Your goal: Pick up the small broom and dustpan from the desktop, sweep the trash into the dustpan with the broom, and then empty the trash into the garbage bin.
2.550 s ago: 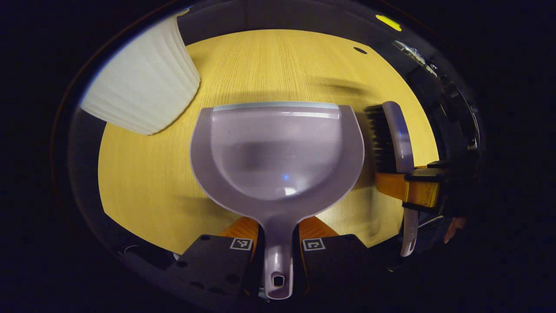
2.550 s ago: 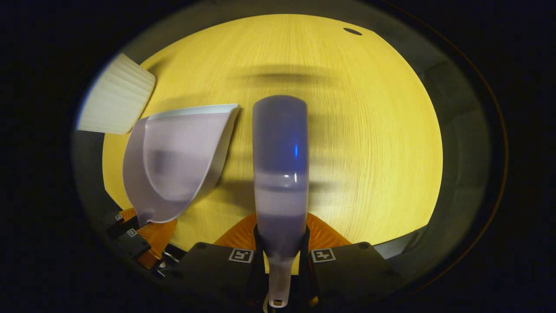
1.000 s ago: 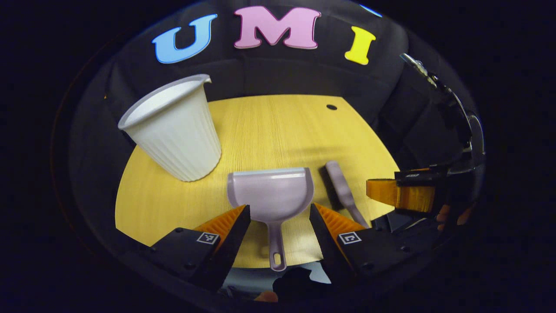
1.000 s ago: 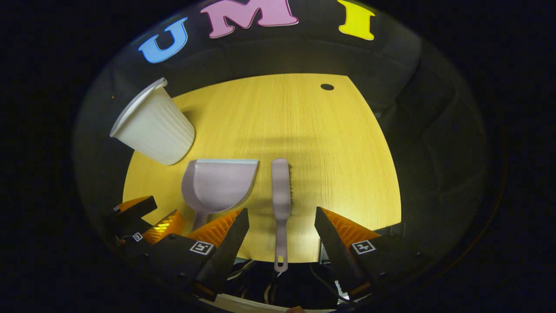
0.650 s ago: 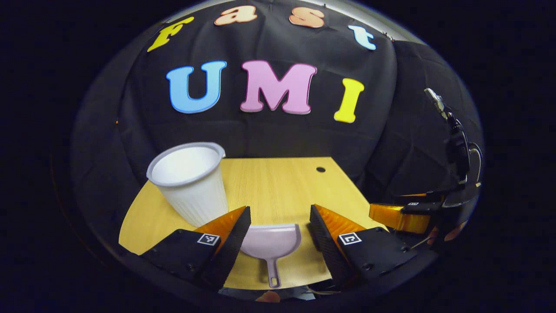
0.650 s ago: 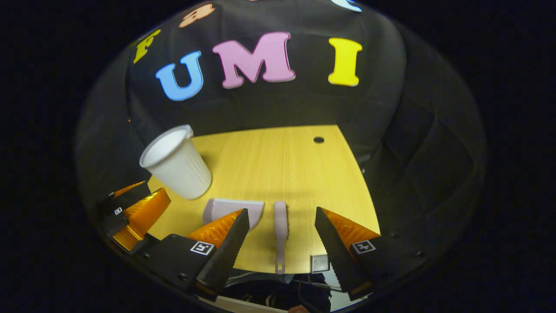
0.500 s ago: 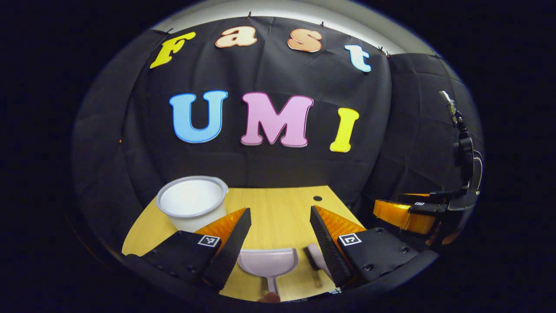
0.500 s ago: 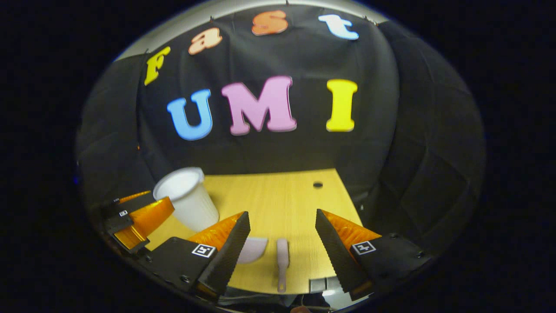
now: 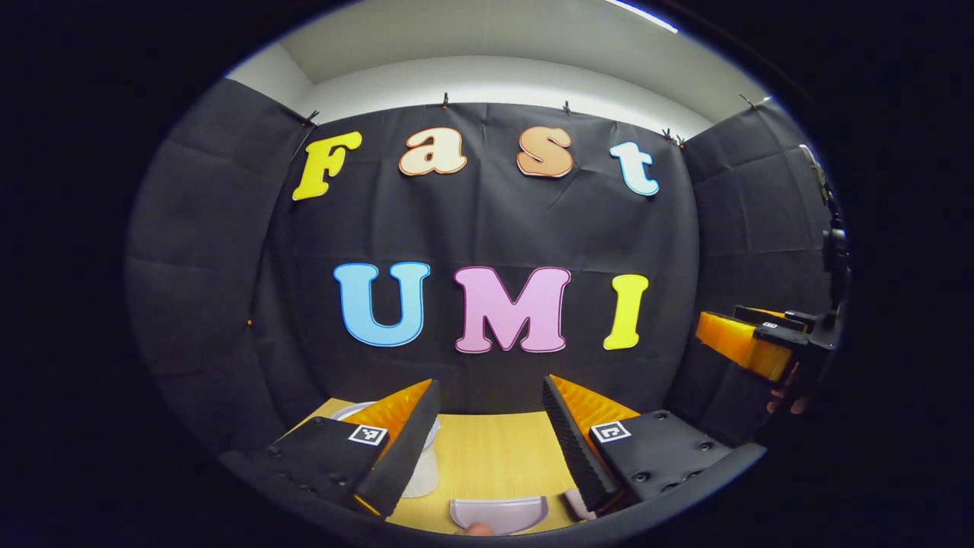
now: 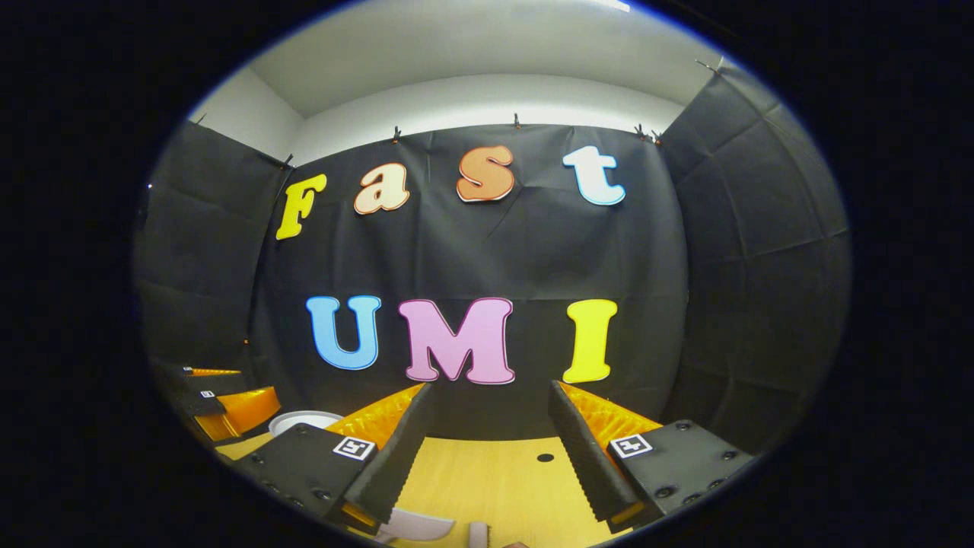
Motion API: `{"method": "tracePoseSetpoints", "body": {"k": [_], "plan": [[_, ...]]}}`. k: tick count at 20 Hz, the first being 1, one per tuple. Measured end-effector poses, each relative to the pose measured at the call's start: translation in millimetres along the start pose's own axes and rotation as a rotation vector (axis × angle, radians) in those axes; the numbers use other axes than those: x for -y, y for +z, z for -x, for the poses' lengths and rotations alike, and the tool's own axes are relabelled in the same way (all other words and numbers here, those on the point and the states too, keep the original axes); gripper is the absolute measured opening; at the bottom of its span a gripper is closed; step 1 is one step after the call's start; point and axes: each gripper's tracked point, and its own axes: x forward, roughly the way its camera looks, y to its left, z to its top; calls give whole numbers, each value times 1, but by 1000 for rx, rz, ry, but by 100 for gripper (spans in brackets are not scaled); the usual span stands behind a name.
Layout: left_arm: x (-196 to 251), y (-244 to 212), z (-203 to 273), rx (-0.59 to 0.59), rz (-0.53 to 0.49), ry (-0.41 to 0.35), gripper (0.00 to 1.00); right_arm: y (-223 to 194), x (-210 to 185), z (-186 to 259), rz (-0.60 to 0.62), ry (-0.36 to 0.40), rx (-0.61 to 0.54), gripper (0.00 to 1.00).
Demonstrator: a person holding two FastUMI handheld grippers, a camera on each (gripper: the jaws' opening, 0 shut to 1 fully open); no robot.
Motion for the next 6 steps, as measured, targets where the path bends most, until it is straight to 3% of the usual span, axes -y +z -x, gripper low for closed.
{"method": "tracePoseSetpoints", "body": {"k": [6], "plan": [[-1, 9, -1, 49, 27, 15, 81, 4, 5, -6, 48, 12, 25, 90]]}}
